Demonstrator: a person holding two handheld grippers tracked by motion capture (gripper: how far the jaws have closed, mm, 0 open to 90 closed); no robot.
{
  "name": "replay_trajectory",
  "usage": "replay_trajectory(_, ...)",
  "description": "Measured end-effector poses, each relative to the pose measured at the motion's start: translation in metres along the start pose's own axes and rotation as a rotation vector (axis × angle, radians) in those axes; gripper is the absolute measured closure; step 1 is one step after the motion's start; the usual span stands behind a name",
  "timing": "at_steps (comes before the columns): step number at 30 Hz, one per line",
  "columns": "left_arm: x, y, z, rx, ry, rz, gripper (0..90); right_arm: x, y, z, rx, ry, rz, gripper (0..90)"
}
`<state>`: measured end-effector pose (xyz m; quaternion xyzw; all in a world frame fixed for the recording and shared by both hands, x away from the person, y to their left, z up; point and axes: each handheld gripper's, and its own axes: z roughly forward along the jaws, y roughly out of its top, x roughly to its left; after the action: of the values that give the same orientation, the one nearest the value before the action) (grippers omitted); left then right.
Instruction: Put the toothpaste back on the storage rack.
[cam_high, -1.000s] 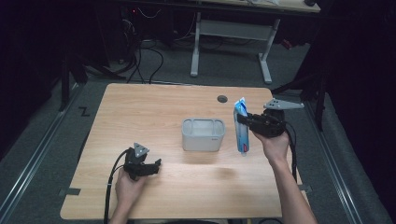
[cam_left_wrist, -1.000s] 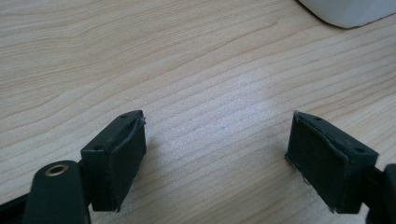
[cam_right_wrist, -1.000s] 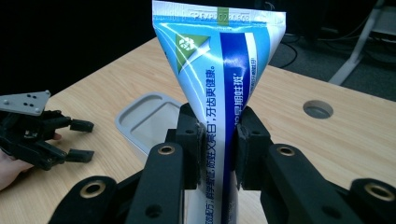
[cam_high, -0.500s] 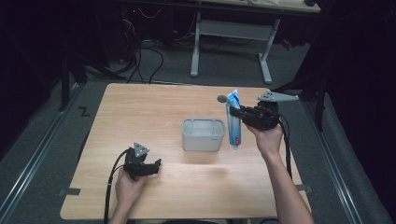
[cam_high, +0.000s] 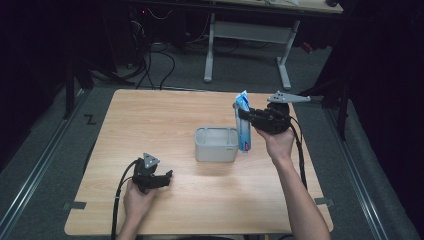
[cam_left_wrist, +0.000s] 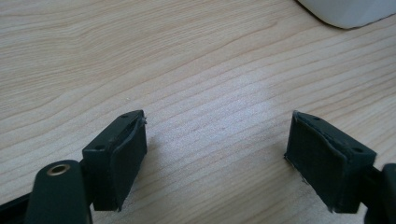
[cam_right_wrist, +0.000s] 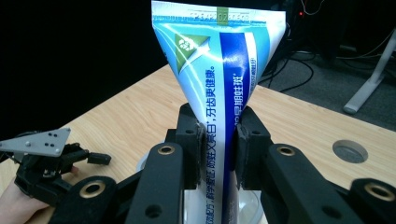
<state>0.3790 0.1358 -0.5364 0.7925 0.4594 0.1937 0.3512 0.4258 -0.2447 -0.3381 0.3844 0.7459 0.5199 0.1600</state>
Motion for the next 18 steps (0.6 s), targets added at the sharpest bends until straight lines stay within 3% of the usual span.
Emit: replay_trajectory(18,0.0,0.0,0.0,-0.001,0.003,-0.002,21.0,0.01,0.021,0.03,-0.019,0.015,0.002,74.8)
